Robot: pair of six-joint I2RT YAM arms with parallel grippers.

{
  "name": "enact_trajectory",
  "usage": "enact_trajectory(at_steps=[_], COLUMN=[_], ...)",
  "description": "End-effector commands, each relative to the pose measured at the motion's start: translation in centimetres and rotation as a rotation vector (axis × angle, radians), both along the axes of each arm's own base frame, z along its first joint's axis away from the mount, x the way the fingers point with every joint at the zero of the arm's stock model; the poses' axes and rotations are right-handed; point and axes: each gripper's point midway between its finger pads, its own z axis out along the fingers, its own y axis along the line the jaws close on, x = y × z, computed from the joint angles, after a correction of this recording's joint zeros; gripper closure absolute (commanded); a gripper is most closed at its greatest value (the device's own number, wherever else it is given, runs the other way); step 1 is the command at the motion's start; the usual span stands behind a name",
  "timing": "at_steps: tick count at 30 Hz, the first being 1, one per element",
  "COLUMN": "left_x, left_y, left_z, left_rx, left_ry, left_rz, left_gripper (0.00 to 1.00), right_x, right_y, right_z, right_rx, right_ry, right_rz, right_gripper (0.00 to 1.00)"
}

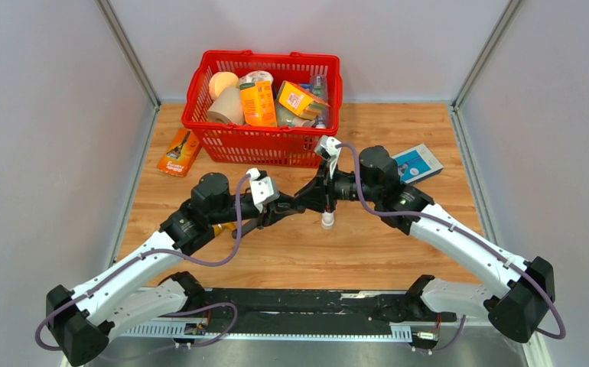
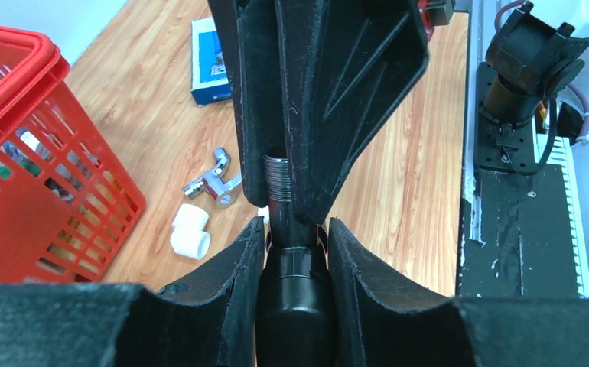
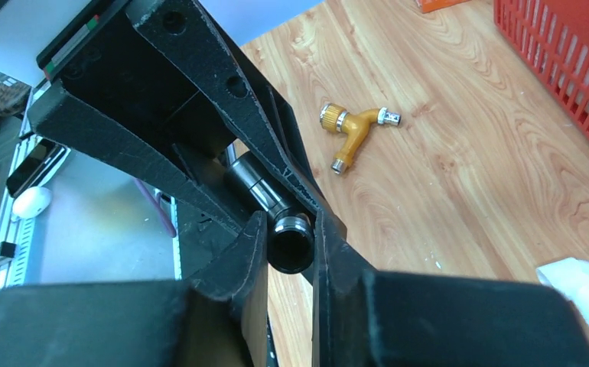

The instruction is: Install the water faucets

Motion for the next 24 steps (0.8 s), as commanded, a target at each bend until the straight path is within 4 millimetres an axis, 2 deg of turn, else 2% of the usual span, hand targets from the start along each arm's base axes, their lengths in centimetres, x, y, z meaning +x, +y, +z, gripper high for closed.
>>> enact_trajectory(at_steps=[1, 3, 4, 7, 11, 15, 24], left_x=[-0.2, 0.0, 0.2, 0.6, 0.8, 1.2, 1.0], left_y=[-0.7, -0.5, -0.2, 0.6, 1.8, 2.7, 1.3], left_z=[5.6, 5.3, 5.0, 4.2, 3.1, 2.4, 1.2], left_rx=[-0.134, -0.13, -0.12, -0.095, -0.055, -0.009, 0.037], left_ry=[-0.111, -0.091, -0.083, -0.073, -0.035, -0.035, 0.006], left_rz=[-0.035, -0.011, 0.012, 0.062, 0.093, 0.116, 0.027], left_gripper=[1.0, 0.91, 0.76, 0.53, 0.46, 0.46, 0.46], right_x=[-0.3, -0.3, -0.2, 0.3, 0.8, 0.8, 0.4], right_y=[0.5, 0.3, 0.2, -0.4, -1.2, -1.4, -1.1], right_z=[1.9, 2.1, 2.4, 3.2, 4.4, 5.1, 5.8], right_rx=[0.057, 0.061, 0.066, 0.081, 0.097, 0.103, 0.116], right_ry=[-0.025, -0.031, -0.036, -0.041, -0.057, -0.069, -0.052], right_rz=[0.027, 0.018, 0.01, -0.024, -0.055, -0.052, -0.024], right_gripper=[0.99, 1.0, 1.0, 1.0, 1.0, 1.0, 1.0])
